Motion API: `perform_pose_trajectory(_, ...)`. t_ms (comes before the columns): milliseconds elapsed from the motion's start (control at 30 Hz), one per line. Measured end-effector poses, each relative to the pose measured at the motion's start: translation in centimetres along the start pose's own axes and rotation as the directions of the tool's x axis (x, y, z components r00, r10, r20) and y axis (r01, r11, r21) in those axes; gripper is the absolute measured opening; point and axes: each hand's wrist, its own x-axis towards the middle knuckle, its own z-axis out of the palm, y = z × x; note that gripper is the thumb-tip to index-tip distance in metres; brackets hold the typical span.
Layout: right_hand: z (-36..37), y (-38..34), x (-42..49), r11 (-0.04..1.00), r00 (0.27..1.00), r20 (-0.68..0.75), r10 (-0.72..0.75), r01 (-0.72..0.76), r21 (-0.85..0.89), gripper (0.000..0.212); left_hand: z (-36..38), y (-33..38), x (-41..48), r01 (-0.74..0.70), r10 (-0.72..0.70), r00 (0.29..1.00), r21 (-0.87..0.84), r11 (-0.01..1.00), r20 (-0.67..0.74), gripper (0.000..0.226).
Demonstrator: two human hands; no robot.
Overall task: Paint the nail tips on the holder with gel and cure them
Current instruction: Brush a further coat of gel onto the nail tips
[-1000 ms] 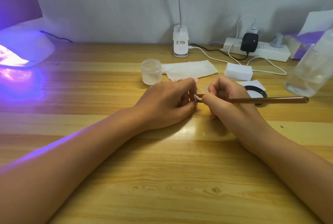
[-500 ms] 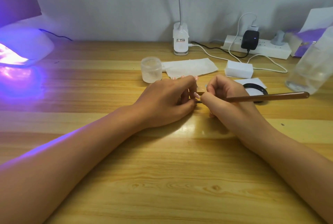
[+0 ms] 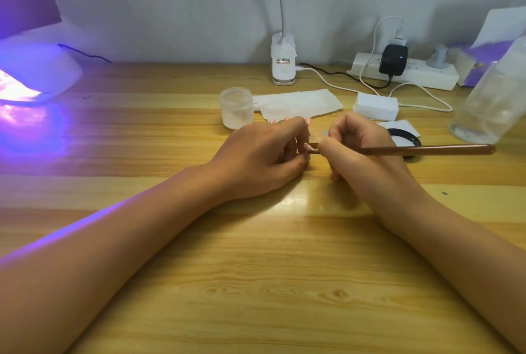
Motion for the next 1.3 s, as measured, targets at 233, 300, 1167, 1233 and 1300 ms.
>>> perform_pose_trajectory(233,0.02,-0.06,-0.04,0.999,0.999,0.027,0.034,-0.034,0.002,0.016,-0.17,0.17,-0.03,-0.001,0.001,1.0,0.003,1.0,0.003,0.015)
perform_pose_trajectory(300,0.08,-0.12,-0.07,1.0,0.999,0.021,0.026,-0.026,0.004,0.017,-0.14,0.19,-0.05,-0.004,0.004,1.0,0.002,1.0,0.003,0.011)
perform_pose_trajectory(1167,-0.11,0.06,0.0,0.998,0.999,0.01,0.034,-0.034,0.06,0.016,-0.09,0.04,-0.05,-0.01,0.01,1.0,0.001,1.0,-0.001,0.018)
perform_pose_trajectory(1233,-0.04,-0.03,-0.02,1.0,1.0,0.013,0.015,-0.016,0.024,0.016,-0.09,0.11,-0.03,-0.012,0.012,1.0,0.001,1.0,-0.002,0.019)
perform_pose_trajectory(1300,0.0,-0.14,0.04,1.0,1.0,-0.002,0.002,-0.002,-0.011,0.017,-0.09,0.12,-0.02,-0.011,0.011,1.0,0.006,1.0,-0.001,0.02)
